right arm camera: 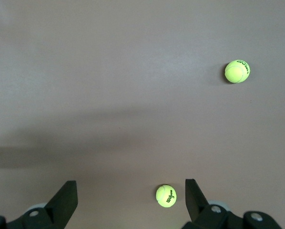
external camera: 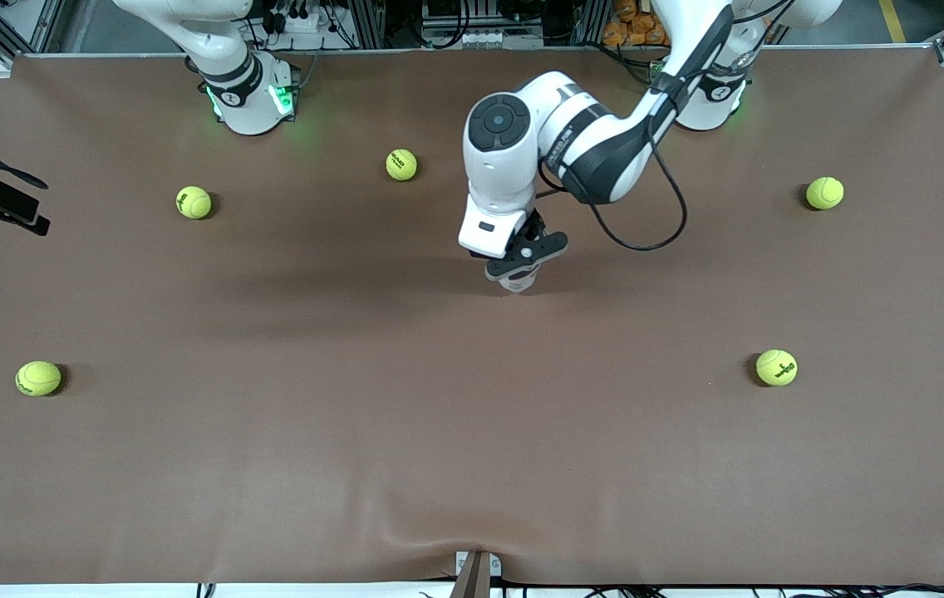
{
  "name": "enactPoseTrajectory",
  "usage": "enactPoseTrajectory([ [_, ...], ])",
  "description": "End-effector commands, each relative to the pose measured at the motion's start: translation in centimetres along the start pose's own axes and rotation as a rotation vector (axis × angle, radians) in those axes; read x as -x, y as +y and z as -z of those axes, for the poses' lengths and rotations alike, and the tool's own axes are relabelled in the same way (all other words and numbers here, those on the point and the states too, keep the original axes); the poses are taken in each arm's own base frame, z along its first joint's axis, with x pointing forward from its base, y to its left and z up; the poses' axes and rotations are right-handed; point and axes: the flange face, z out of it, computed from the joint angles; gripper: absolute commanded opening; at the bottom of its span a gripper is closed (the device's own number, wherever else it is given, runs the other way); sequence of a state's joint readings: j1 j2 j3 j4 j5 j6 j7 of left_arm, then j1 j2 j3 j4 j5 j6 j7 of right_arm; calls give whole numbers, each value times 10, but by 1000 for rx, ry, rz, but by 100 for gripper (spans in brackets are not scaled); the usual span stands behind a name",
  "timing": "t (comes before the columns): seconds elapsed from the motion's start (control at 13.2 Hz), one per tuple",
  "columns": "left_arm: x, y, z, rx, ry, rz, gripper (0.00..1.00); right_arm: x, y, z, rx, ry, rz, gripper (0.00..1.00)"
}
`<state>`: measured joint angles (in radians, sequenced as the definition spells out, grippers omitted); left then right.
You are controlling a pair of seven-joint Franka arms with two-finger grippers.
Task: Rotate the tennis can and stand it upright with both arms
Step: 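Lower the upright can onto the table with the left gripper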
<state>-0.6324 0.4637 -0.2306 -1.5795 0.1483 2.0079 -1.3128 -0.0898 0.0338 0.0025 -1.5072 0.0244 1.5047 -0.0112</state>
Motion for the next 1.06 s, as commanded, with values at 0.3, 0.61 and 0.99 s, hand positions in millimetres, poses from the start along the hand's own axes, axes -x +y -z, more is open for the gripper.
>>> enactPoseTrajectory([
  [0.3,25,21,-11,21,68,78,0,-1,-2,4,-14,4,-10,100],
  [0.61,36,42,-25,27,64,105,0,-1,-2,4,-14,4,-10,100],
  [0.99,41,49,-39,16,67,95,41,-2,-2,3,-14,3,-9,100],
])
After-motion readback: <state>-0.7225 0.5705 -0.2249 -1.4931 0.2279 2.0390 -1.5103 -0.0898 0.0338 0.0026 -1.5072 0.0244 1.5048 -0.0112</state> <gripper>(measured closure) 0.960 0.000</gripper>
